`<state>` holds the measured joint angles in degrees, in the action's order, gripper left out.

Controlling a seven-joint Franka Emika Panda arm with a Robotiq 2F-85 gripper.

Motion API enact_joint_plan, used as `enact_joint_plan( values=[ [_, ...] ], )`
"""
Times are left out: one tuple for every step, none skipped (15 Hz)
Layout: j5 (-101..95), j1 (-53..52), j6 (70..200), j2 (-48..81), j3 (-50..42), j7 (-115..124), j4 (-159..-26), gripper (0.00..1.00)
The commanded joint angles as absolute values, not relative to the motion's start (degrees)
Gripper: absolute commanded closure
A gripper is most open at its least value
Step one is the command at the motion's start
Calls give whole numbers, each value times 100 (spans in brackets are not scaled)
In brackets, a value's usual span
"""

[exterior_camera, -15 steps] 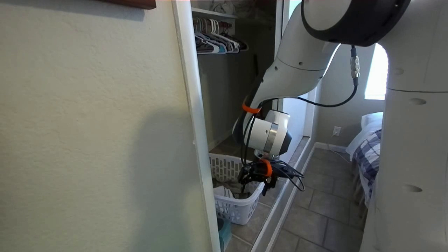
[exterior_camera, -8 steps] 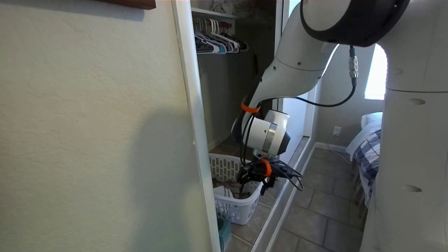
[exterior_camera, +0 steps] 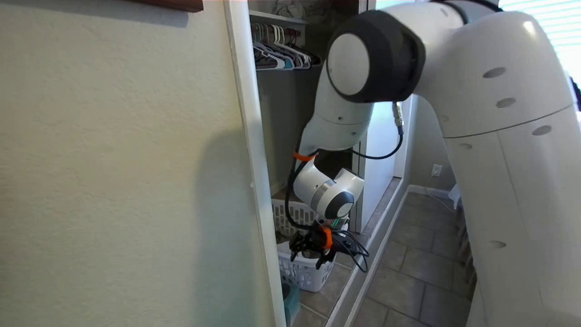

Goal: Put the tissue box on the bottom shelf in the cupboard

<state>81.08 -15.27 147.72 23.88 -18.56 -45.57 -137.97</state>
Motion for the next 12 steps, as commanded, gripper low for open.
enact_joint_plan(
  values=[
    [8951, -1177, 14485, 3731, -1594, -5256, -13106, 0],
    [8911, -628, 14803, 3980, -1047, -5235, -12953, 0],
    [9116, -543, 14894, 4276, -982, -5258, -12770, 0],
    [9350, -782, 14874, 4626, -1230, -5192, -12566, 0],
    [9408, -646, 14934, 4877, -1143, -5123, -12374, 0],
    [9466, -590, 14960, 5140, -1169, -5085, -12146, 0],
    [9538, -542, 14960, 5366, -1177, -5070, -11943, 0],
    [9526, -519, 14997, 5588, -1209, -5015, -11727, 0],
    [9418, -254, 15105, 5768, -1034, -4932, -11461, 0],
    [9481, -381, 14949, 5959, -1198, -4894, -11257, 0],
    [9296, -125, 15003, 6064, -1005, -4805, -11026, 0],
    [9099, -48, 14805, 6126, -987, -4844, -10848, 0]
  ],
)
